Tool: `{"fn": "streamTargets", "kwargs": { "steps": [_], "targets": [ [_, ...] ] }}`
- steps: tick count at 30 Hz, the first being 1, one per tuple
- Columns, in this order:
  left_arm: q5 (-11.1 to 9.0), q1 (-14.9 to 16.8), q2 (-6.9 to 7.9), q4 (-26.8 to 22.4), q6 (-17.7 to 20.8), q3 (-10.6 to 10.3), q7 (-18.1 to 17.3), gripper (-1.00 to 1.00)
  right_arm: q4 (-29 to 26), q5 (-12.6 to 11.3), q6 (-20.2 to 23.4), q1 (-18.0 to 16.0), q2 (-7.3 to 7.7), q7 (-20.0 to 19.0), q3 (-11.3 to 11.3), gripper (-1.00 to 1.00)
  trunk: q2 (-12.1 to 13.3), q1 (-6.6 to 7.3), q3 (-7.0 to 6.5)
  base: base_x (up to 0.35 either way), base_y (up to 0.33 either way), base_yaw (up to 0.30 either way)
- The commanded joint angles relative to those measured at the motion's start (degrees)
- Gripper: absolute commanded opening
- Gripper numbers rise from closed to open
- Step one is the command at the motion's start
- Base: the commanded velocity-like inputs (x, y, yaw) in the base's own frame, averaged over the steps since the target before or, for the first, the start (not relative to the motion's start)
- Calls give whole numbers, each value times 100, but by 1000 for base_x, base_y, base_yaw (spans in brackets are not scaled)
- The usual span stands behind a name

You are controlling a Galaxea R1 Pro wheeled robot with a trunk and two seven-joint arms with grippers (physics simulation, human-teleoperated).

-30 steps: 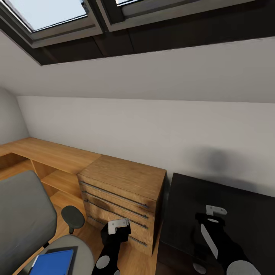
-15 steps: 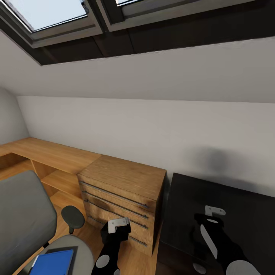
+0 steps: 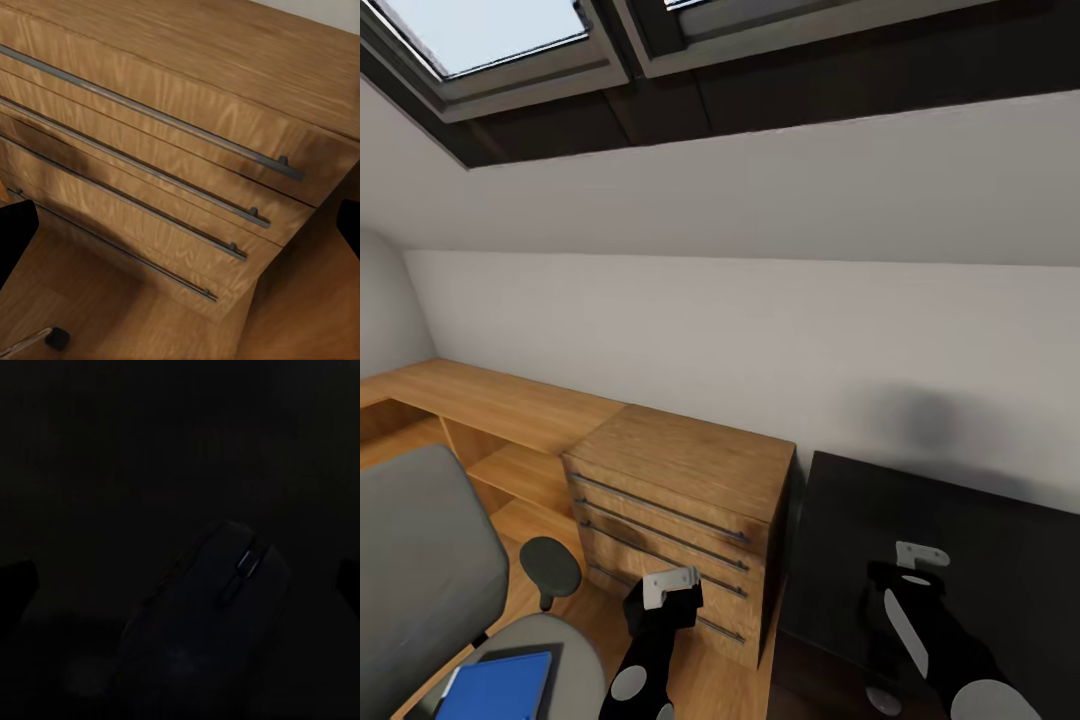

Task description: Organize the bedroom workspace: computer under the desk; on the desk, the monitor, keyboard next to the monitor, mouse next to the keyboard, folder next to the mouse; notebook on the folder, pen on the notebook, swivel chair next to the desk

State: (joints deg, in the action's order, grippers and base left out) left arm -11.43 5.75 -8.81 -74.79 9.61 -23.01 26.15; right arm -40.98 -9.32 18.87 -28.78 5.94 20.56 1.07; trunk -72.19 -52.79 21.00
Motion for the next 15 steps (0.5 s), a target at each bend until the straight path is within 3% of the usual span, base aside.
{"fn": "streamTargets", "kwargs": {
  "steps": [1, 11, 15],
  "targets": [
    [-34, 5, 2, -9, 23, -11, 39, 100, 34, -53, 20, -25, 3, 30, -10, 100, -46, -23, 26, 0, 0, 0],
    [-35, 5, 2, -9, 23, -11, 39, 100, 91, -67, 35, -48, 3, 36, -3, 100, -447, -243, 205, 0, 0, 0],
    [-35, 5, 2, -9, 23, -11, 40, 100, 90, -69, 44, -49, 3, 36, -2, 100, -447, -243, 205, 0, 0, 0]
  ]
}}
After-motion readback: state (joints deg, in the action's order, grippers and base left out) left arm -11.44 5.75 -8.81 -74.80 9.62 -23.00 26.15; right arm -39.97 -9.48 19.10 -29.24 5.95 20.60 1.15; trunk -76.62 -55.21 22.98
